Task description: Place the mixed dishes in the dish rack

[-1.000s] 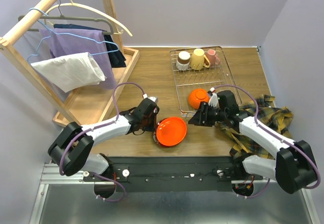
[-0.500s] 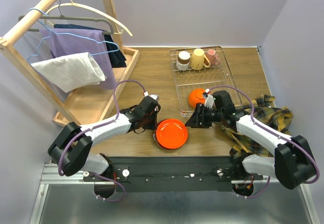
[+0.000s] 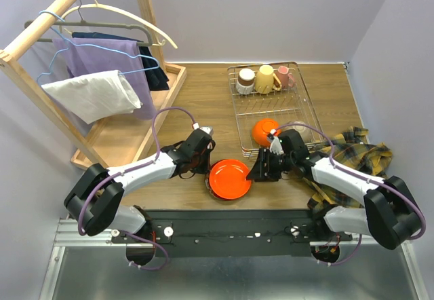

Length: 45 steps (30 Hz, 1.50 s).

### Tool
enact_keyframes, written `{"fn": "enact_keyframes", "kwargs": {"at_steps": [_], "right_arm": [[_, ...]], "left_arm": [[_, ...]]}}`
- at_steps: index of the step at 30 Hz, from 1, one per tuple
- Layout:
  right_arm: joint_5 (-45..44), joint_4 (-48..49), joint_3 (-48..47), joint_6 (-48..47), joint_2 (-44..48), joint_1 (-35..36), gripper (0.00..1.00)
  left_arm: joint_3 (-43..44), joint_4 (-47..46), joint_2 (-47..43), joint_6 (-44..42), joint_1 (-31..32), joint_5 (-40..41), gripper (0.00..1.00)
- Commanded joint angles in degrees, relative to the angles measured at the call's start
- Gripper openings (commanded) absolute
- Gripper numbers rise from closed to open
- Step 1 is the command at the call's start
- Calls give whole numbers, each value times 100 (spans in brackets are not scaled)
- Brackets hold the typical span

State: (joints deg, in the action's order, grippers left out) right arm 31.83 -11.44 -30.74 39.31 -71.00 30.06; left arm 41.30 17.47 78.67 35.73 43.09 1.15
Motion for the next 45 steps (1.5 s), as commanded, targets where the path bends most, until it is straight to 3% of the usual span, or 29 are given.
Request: {"fn": "enact_keyframes", "kwargs": {"at_steps": [1,6,13,16,26,40,45], "right_arm": [[-248,282,270,384,-177,35,57],[-248,643,297,569,-335,69,56],[-397,450,420,464,-248,131,33],[-511,161,333,306,-108,131,22],[-740,-1472,-370,-826,411,105,1],[-309,-2670,-2637,-2787,878,105,0],[-1485,-2917,-3804,-3060,685,105,1]], "left_arm": [[-201,54,131,-22,76,131,19],[-166,37,148,-39,147,114,18],[-69,-16,201,-22,226,131,17],[-17,10,227,-48,244,166,17],[36,81,131,-303,252,430,18],[475,247,-36,-1208,121,746,27],[748,415,-150,-1621,15,940,38]]}}
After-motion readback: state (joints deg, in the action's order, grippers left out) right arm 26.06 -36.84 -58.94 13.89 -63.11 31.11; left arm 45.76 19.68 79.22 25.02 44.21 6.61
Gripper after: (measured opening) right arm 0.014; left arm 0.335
